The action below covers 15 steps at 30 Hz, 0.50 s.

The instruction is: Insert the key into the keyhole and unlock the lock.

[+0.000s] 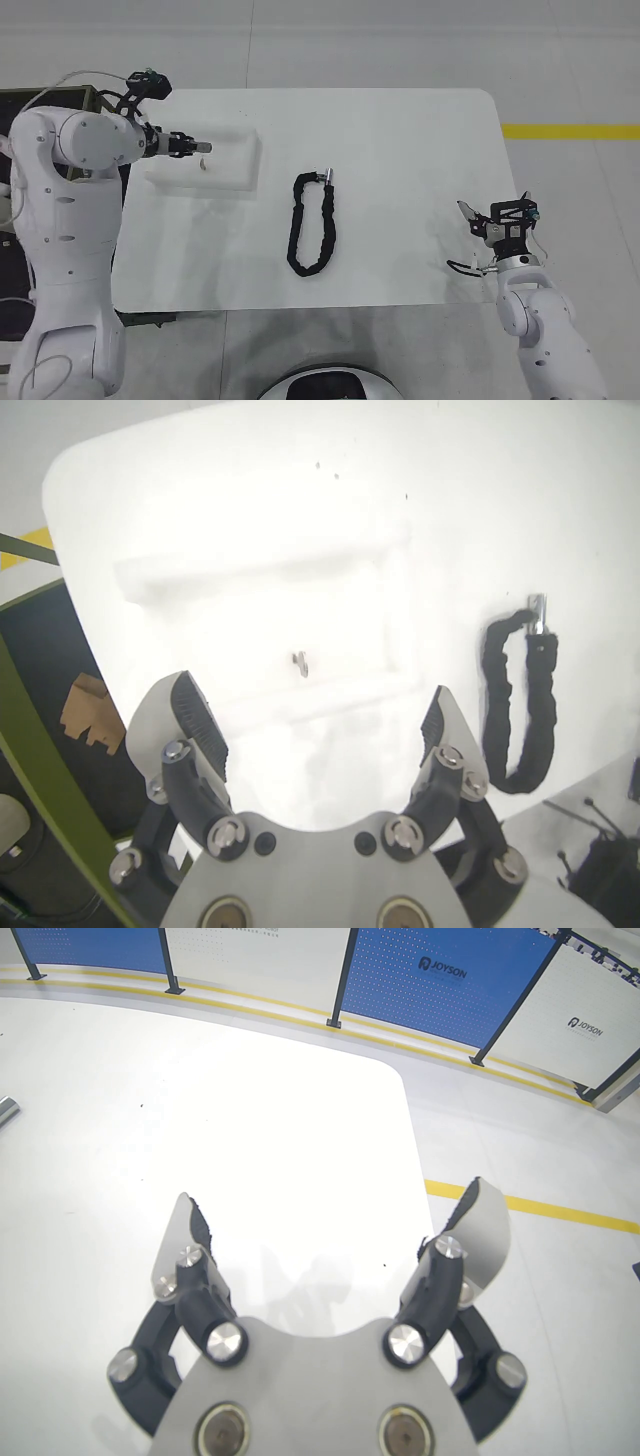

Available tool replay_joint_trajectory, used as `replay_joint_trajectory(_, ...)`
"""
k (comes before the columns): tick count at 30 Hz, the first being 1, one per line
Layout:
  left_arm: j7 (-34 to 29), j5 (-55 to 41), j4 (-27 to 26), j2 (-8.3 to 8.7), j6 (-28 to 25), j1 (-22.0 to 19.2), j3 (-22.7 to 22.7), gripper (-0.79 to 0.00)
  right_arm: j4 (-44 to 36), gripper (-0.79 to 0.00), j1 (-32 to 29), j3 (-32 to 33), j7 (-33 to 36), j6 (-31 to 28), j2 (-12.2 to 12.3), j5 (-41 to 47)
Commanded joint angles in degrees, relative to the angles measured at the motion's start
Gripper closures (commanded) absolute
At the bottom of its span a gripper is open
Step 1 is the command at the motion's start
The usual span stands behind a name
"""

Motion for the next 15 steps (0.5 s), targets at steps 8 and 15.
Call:
replay_joint_trajectory(8, -0.1, 1.7, 9.9, 0.34, 1.5, -4.5, 8.6, -0.357, 0.0, -0.785, 0.0, 0.0, 0.0, 0.0, 0.0, 0.0)
replay_joint_trajectory(15, 0.6, 1.5, 12.0, 0.41, 2.9, -4.7, 10.6, -0.332, 0.0, -0.785, 0.0, 0.0, 0.0, 0.0, 0.0, 0.0)
